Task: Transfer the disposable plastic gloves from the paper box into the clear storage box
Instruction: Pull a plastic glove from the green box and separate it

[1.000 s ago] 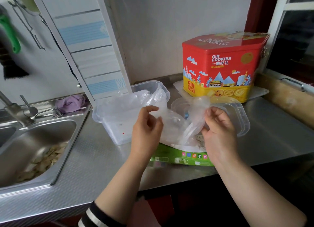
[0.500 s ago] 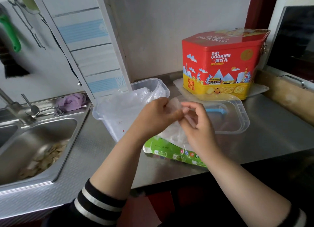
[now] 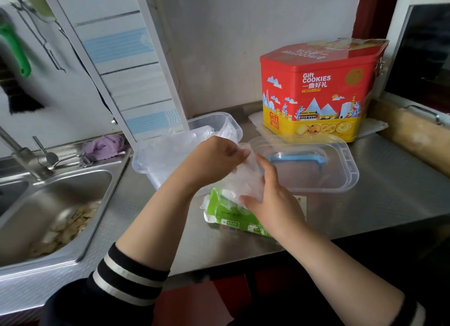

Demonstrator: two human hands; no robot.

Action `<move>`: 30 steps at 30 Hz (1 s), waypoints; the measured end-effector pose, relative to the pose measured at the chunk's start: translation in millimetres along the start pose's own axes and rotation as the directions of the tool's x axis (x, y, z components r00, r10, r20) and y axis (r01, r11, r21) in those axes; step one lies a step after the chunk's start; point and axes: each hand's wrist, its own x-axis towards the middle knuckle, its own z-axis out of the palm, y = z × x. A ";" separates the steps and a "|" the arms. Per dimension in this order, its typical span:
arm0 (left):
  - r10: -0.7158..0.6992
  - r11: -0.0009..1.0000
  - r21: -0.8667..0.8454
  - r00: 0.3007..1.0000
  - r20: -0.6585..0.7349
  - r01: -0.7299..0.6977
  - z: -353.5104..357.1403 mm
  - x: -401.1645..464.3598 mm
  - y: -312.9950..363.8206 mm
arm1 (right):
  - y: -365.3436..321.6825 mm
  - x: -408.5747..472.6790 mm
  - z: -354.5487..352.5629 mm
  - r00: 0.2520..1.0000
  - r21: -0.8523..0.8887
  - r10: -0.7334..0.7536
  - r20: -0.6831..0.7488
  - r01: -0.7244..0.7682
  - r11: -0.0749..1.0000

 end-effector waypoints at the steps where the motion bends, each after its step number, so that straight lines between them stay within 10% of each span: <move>1: 0.005 0.999 0.035 1.000 -0.002 -0.005 -0.4 0.0 1.4 | 0.4 -0.1 1.0 1.000 -0.025 -0.005 -0.003 0.005 1.000; 23: 0.217 0.970 0.144 0.964 -0.151 -0.196 -23.0 -5.0 -0.2 | 9.4 -2.3 -0.9 0.995 -0.077 -0.037 0.091 0.044 0.996; 30: 0.180 0.981 0.013 0.891 -0.418 -0.193 -108.1 1.9 15.7 | 8.7 -0.5 1.2 0.995 -0.122 -0.022 0.100 0.034 0.992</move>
